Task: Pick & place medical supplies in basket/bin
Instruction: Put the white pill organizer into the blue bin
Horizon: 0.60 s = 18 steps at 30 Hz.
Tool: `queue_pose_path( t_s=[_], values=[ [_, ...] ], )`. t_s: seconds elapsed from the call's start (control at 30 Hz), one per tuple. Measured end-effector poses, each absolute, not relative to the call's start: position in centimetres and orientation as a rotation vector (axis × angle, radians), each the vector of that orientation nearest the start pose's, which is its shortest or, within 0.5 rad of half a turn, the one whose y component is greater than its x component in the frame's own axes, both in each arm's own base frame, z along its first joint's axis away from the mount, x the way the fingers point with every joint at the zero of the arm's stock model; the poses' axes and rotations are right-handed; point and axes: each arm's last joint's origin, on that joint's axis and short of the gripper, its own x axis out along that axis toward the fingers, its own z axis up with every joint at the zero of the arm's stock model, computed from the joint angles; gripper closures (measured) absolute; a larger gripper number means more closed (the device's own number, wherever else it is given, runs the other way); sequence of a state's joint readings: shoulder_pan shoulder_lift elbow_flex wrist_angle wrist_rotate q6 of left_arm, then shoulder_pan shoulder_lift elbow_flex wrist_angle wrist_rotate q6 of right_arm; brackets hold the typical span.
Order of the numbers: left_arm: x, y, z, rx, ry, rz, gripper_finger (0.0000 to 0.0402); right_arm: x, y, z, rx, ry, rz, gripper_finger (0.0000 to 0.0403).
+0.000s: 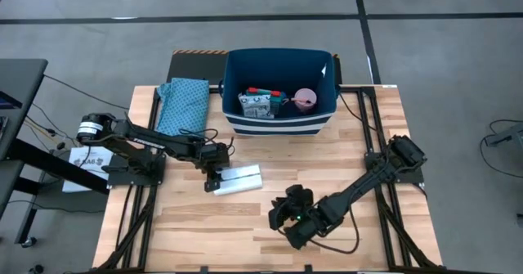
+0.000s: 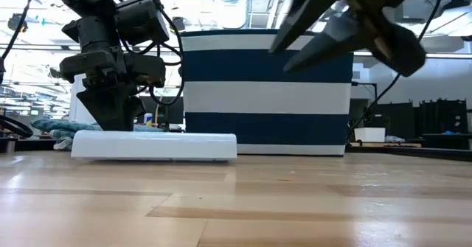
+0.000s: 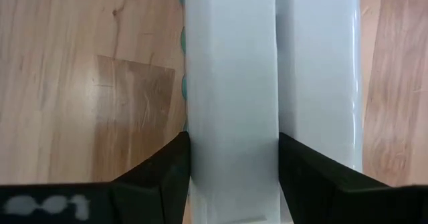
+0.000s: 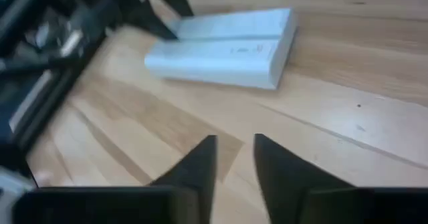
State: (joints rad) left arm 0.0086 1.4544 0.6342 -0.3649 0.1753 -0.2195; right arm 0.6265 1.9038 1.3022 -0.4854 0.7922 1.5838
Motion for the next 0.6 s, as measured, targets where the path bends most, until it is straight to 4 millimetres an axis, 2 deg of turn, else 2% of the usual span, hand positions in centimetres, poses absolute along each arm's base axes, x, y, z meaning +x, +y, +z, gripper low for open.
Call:
queue_pose_path(
  t_s=[0.17, 0.3, 0.4, 0.5, 0.6],
  values=[
    [23.7, -0.3, 13.8, -0.305, 1.195, -0.019, 0.0228, 33.1, 20.0, 18.5, 0.662, 0.611, -0.608, 0.0222],
    [23.7, -0.4, 13.9, -0.319, 1.197, -0.044, 0.0228, 33.4, 19.6, 18.4, 0.459, 0.722, -0.502, 0.0156],
    [23.6, -0.3, 13.9, -0.318, 1.197, -0.046, 0.0228, 33.6, 19.5, 18.1, 0.247, 0.775, -0.412, 0.0133],
    [23.6, -0.1, 13.9, -0.329, 1.196, -0.053, 0.0228, 33.7, 19.4, 17.5, 0.021, 0.829, -0.324, 0.0128],
    [23.6, 0.2, 13.9, -0.351, 1.194, -0.068, 0.0228, 34.3, 19.8, 16.5, -0.124, 0.849, -0.256, 0.0127]
  ],
)
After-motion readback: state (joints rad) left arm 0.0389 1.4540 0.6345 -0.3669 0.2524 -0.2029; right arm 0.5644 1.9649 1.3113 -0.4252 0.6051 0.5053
